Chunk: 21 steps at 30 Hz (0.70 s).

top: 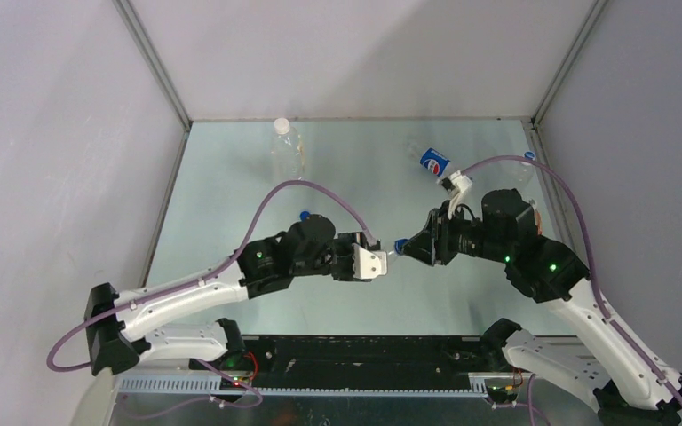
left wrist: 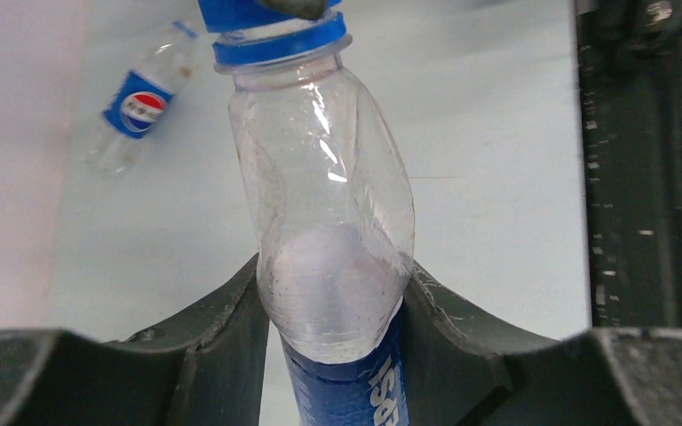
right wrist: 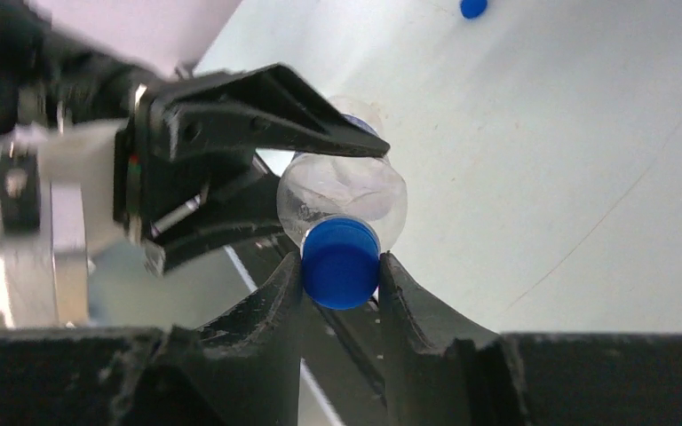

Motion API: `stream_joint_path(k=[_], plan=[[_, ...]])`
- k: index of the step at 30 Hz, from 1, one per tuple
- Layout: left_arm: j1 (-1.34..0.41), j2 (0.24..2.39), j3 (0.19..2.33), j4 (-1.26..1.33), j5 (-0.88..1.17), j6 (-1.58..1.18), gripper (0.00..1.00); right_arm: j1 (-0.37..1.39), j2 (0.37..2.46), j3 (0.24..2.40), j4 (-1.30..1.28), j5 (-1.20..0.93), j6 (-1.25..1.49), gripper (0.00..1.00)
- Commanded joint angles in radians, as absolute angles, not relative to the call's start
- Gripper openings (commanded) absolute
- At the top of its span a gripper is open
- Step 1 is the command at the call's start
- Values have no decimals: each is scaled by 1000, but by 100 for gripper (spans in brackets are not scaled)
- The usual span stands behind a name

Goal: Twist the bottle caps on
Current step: Screw the bottle cap onto the plastic bottle.

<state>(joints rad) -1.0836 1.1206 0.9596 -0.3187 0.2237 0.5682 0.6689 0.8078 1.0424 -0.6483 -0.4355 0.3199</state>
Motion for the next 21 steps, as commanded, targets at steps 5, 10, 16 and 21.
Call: stream_joint_path(k=[5,10,16,21], plan=[[-1143,1090,930,-103,-69,633,0,669,777,1050,-584,-234,673,13],[-1092,1101,945,-222,99,606,0,663,728,1065,-578,-353,350,62],[-1010,1144,1044,-438,424,604,0,660,681,1077,-694,-480,-208,73],[-992,1181,1101,-517,579,629,0,658,679,1079,-759,-575,-533,76]])
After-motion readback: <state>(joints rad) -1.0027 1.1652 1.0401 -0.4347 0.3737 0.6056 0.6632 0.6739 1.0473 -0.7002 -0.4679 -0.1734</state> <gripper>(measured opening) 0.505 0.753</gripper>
